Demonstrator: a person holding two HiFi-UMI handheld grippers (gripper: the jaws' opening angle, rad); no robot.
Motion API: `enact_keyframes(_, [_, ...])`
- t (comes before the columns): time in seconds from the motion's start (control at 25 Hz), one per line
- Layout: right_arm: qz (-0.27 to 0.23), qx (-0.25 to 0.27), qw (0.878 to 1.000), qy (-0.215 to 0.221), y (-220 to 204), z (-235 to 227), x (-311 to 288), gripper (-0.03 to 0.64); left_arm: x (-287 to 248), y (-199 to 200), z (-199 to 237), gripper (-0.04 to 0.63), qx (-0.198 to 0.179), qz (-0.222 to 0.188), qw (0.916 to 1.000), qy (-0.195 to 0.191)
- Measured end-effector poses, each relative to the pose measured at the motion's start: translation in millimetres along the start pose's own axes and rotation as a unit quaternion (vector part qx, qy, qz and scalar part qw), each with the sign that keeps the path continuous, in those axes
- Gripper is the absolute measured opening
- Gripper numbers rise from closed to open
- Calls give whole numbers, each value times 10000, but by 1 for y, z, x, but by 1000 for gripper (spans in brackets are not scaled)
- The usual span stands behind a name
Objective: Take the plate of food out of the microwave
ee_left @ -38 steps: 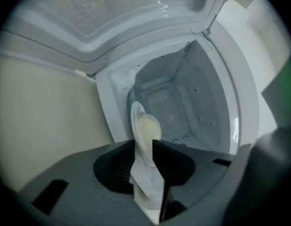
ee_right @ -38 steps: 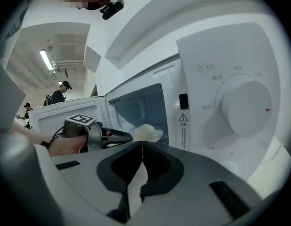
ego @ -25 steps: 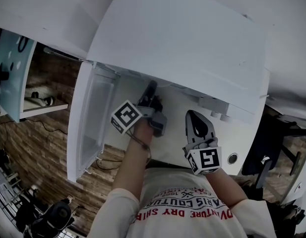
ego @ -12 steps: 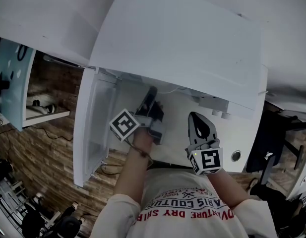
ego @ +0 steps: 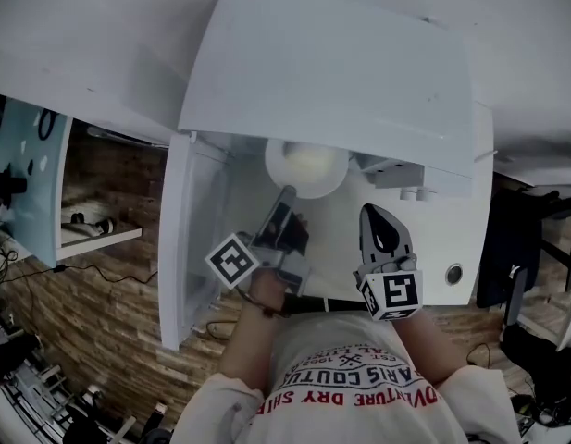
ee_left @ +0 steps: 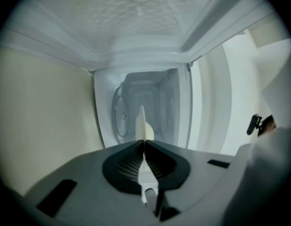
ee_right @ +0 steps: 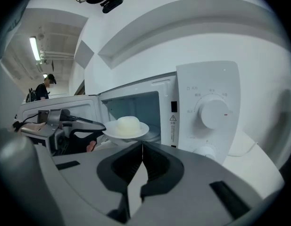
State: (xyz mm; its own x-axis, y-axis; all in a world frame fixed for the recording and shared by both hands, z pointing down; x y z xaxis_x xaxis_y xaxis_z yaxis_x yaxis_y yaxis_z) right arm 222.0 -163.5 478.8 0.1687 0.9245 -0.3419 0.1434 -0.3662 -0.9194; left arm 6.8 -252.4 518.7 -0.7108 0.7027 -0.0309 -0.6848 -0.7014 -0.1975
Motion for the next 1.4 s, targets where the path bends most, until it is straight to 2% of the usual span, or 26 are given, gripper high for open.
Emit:
enact_keyframes(0.2, [-241,-133,9988,-416,3,13,22,11,32,-8,-19,15,10,325,9994,-122])
enact_keyframes(0.48, [-724,-215,9944,-738,17,19,52,12,60,-21,-54,15,-329,836,9949,-462])
enact_keyframes(0.92, [-849,-310,9935,-691,48,17,120,11,100,-58,-115,15,-302,275,9950,-912])
enact_keyframes(1.16, [-954,-50,9946,-402,66,17,149,11,114,-75,-142,15,-465,25,9923,-1146])
enact_keyframes(1.4, [-1222,264,9919,-244,84,25,158,11,120,-66,-159,15,-670,-131,9901,-1228])
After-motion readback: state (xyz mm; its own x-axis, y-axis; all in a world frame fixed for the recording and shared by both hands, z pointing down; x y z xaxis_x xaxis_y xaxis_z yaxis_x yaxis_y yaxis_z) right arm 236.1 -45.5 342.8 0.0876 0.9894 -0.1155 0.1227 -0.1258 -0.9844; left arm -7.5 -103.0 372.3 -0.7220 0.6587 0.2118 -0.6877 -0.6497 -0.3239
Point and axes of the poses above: the fingertips, and each gripper's own axes: x backward along the fingers, z to its left, y out of its top, the point moved 10 cm from there along x, backward along the fingers, and after that the axes turned 7 degrees about -x, right-handed, at the moved point
